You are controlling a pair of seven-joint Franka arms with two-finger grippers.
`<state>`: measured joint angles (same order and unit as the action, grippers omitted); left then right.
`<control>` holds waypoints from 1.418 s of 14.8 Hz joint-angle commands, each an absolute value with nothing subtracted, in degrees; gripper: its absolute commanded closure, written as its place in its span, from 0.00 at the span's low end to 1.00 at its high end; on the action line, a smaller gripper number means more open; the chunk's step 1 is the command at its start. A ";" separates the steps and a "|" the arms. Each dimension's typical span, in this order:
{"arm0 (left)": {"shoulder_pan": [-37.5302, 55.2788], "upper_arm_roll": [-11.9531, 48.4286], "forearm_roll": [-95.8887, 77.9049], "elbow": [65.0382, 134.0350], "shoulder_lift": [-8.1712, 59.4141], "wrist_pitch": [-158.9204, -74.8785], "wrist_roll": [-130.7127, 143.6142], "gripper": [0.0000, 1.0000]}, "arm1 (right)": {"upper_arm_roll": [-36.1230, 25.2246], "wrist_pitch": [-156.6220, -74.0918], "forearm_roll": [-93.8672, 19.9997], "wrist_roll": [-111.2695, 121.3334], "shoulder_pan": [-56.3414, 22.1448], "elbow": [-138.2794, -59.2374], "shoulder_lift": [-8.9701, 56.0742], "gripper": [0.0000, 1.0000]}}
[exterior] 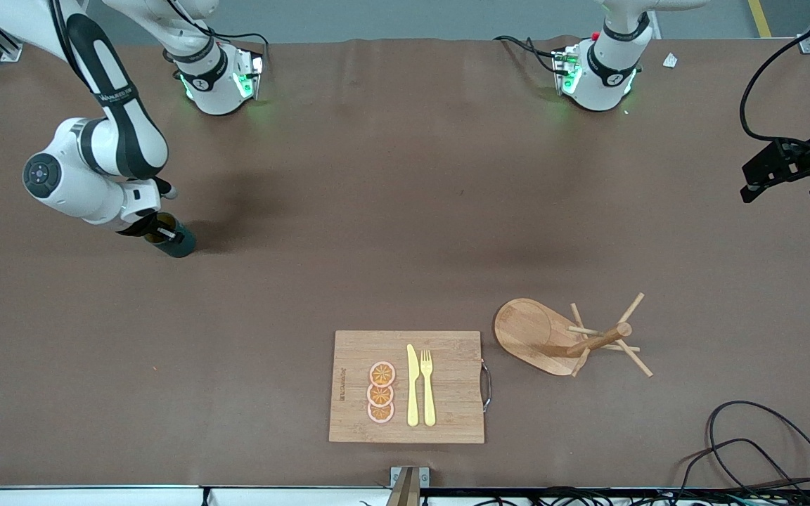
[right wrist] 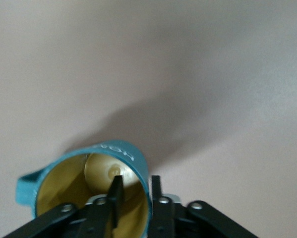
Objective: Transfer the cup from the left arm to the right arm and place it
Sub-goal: 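Lower the mug onto the table with the right gripper, then open the right gripper and lift it off the mug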
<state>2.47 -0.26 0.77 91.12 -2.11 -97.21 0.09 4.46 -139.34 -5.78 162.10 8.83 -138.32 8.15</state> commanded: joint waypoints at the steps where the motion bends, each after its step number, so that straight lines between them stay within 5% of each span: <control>1: 2.02 -0.35 0.09 90.26 -1.50 -97.38 -1.32 0.00 | 3.87 -136.68 -10.99 179.38 9.84 -137.99 6.42 0.00; 5: 2.20 -0.26 0.18 90.26 -1.41 -97.91 -1.41 0.00 | 3.78 -134.66 -10.90 179.38 10.02 -136.23 6.24 0.00; 12: 1.85 -0.26 -0.26 91.14 -4.39 -97.29 -3.34 0.00 | 3.52 -118.05 -10.64 171.41 10.11 -121.31 5.54 0.00; 21: 1.85 -0.26 -0.62 91.58 -5.62 -97.21 -3.78 0.00 | 3.51 -113.47 -6.33 130.57 13.36 -107.15 6.68 0.00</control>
<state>2.29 -0.26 0.62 90.79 -4.45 -97.49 -2.27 2.73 -114.70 -7.55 140.51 12.85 -109.15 6.11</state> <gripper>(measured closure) 0.000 0.000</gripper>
